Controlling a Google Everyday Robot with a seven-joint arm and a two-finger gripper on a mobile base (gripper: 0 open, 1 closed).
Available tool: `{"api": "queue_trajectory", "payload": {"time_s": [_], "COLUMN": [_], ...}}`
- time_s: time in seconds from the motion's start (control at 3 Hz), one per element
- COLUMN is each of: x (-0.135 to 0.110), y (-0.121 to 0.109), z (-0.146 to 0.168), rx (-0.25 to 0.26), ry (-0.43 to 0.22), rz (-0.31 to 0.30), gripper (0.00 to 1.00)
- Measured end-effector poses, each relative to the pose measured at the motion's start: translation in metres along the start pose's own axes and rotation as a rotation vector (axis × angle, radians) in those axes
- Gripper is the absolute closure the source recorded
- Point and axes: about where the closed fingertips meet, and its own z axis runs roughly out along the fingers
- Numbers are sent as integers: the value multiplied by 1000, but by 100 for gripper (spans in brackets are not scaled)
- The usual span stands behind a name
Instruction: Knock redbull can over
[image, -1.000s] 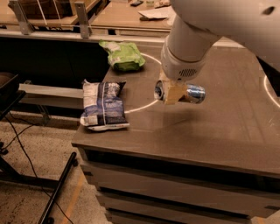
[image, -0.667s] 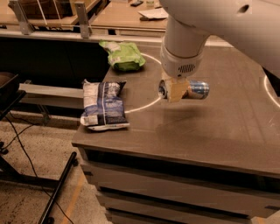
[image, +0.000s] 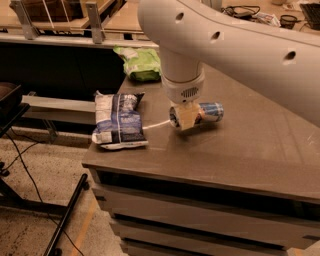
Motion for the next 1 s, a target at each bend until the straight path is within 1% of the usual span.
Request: {"api": "queue_trajectory", "payload": {"time_s": [0.33, 1.0], "x": [0, 1], "y": [-1, -2], "z": [0, 0], "rx": [7, 16], "ry": [-2, -16], "rz": [1, 3], "gripper": [1, 0]}}
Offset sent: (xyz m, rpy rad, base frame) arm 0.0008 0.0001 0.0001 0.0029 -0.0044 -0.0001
